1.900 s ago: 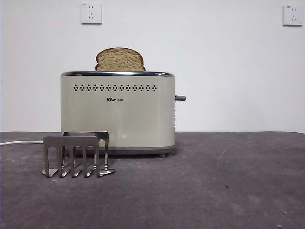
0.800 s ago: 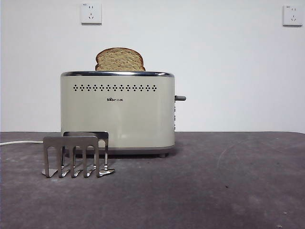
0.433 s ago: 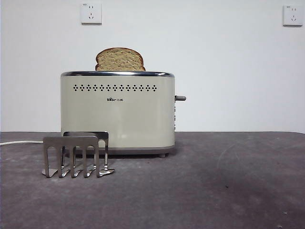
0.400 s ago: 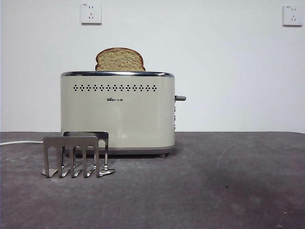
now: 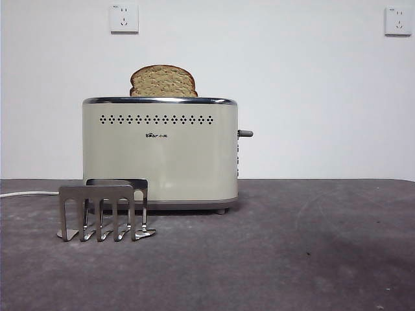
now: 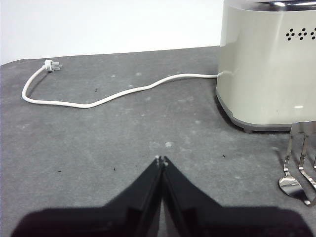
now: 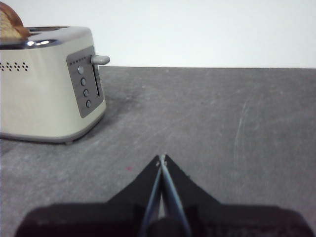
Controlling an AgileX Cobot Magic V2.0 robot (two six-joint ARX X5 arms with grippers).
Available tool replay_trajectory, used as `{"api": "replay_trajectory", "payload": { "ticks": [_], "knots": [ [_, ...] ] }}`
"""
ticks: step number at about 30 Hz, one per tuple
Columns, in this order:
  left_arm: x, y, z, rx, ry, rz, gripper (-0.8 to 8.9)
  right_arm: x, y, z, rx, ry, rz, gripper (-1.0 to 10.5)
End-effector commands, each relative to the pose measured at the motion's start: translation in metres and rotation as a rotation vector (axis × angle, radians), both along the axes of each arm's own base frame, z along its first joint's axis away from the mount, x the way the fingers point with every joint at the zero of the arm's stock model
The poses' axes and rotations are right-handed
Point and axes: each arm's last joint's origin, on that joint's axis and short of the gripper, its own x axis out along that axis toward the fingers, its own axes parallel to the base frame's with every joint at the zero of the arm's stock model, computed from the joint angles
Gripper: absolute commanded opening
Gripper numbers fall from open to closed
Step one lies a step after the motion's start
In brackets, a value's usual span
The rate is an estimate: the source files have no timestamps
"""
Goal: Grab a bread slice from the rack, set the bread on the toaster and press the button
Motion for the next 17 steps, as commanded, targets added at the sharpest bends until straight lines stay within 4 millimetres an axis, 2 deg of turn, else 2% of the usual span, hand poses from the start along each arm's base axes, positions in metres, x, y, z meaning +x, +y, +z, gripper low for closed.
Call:
{"api": "replay_trajectory", "payload": {
  "ticks": [1, 6, 8, 17],
  "knots": [
    [0.0006, 0.0003, -0.0045, -0.007, 0.009, 0.005, -0.03, -0.0005, -0.0008, -0.0063, 0.026, 0.030, -0.024, 0.0],
    [0.0006, 0.0003, -0.0045, -0.007, 0.009, 0.005, -0.03, -0.0014, -0.0011, -0.0113, 0.033, 0.086, -0.036, 0.0],
    [0.0006, 0.0003, -0.0045, -0.007, 0.009, 0.005, -0.03, -0.0013, -0.0011, -0.0108, 0.079, 0.091, -0.042, 0.0],
    [0.0006, 0.0003, -0.0045, -0.007, 0.009, 0.006, -0.03, -0.0013, -0.0011, -0.0109, 0.080, 0.092, -0.042, 0.0]
  ]
}}
